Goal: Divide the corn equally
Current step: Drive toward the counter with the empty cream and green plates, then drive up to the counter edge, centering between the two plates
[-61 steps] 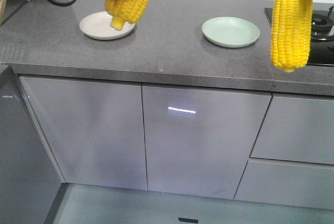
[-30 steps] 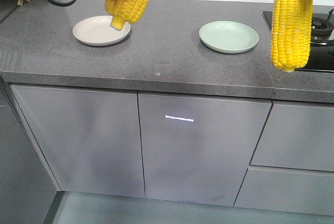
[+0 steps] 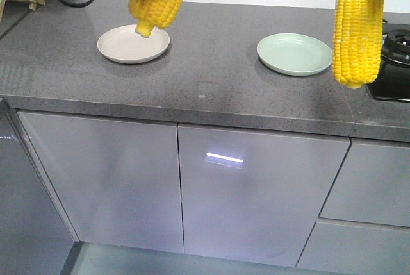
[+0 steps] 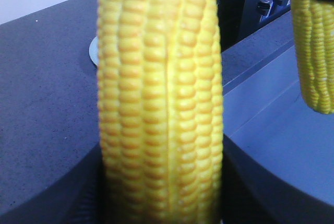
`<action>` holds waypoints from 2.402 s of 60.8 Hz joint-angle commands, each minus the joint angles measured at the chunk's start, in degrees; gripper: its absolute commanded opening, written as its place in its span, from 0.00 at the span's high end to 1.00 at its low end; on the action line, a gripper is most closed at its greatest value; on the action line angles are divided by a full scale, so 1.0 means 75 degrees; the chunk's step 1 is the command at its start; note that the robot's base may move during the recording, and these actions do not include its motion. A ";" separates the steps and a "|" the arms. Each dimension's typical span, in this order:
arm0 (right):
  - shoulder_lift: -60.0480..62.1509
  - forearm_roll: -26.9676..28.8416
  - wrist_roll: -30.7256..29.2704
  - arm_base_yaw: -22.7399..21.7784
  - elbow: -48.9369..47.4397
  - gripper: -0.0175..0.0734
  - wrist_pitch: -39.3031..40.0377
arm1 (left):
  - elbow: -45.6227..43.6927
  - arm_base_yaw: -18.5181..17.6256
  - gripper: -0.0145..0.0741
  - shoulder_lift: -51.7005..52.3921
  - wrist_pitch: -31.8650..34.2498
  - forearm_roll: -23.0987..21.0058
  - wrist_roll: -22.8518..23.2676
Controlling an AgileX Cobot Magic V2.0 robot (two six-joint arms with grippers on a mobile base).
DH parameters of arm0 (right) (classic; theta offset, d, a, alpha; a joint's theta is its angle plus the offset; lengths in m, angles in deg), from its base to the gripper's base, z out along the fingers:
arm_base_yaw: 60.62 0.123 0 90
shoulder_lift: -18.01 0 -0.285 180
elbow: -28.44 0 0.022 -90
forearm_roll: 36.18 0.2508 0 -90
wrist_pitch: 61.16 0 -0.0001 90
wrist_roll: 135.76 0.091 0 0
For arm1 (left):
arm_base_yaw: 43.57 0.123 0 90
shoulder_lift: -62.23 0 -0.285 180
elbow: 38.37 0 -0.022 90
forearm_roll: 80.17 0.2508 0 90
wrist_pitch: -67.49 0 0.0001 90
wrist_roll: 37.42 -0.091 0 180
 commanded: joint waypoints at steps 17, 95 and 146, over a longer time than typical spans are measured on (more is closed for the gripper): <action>0.0216 0.0143 -0.0045 -0.0020 -0.0232 0.81 0.0513 | -0.0242 -0.0007 0.84 0.0283 0.0509 -0.0155 0.0070; 0.0216 0.0143 -0.0045 -0.0020 -0.0232 0.81 0.0513 | -0.0242 -0.0007 0.84 0.0283 0.0509 -0.0155 0.0070; 0.0216 0.0143 -0.0045 -0.0020 -0.0232 0.81 0.0513 | -0.0242 -0.0007 0.84 0.0283 0.0509 -0.0155 0.0070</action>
